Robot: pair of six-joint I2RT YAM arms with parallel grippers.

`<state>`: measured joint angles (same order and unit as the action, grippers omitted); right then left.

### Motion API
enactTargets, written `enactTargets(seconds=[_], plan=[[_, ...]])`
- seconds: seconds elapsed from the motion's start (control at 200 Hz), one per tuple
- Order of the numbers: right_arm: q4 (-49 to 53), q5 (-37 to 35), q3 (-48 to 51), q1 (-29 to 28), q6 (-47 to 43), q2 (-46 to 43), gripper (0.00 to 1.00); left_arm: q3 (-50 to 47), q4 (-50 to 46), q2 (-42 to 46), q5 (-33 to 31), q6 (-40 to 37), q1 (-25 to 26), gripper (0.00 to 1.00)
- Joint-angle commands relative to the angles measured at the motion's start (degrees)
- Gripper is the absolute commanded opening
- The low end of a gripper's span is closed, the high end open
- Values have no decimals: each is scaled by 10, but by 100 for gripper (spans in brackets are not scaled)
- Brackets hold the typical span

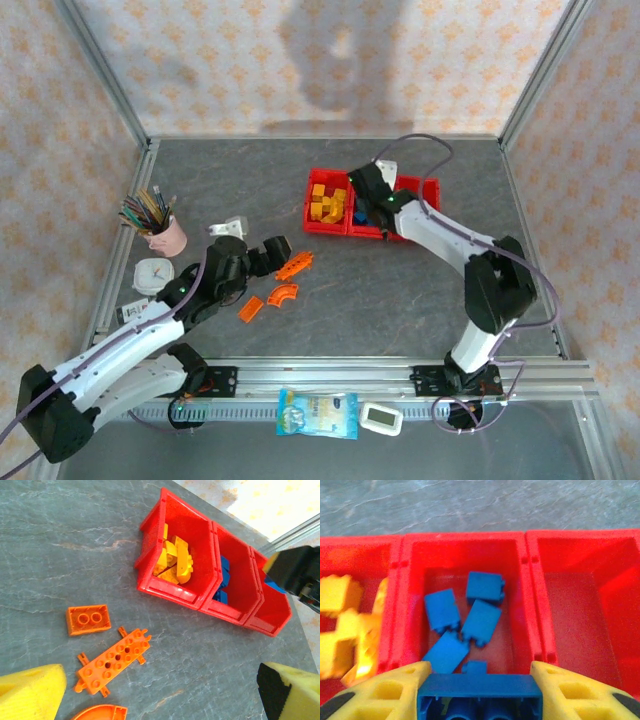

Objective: Sort the legos into containers by color
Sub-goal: Place the lego in the container.

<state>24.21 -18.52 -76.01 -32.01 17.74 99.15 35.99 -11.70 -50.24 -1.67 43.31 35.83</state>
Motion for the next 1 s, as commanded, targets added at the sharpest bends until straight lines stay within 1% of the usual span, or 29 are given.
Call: enactTargets(seconds=[0.0, 0.07, 0.135, 0.35, 0.5, 0.561, 0.661, 0.996], plan=[[2, -42, -39, 15, -37, 46, 46, 28, 37, -19, 11, -19, -4, 99], [6, -59, -59, 26, -42, 74, 46, 29, 42, -29, 12, -20, -4, 99], [7, -61, -74, 35, -48, 94, 47, 30, 48, -35, 12, -21, -4, 99], [12, -88, -111, 40, -63, 150, 51, 31, 56, -47, 11, -23, -4, 99], [17, -84, -129, 42, -67, 171, 62, 31, 59, -52, 10, -25, -4, 99], [20, -82, -134, 42, -67, 174, 65, 32, 58, -54, 10, -26, -4, 99], [22, -67, -134, 42, -67, 159, 68, 36, 55, -56, 11, -27, -4, 99], [18, 14, -90, 32, -60, 53, 73, 45, 45, -51, 3, -31, -5, 99]])
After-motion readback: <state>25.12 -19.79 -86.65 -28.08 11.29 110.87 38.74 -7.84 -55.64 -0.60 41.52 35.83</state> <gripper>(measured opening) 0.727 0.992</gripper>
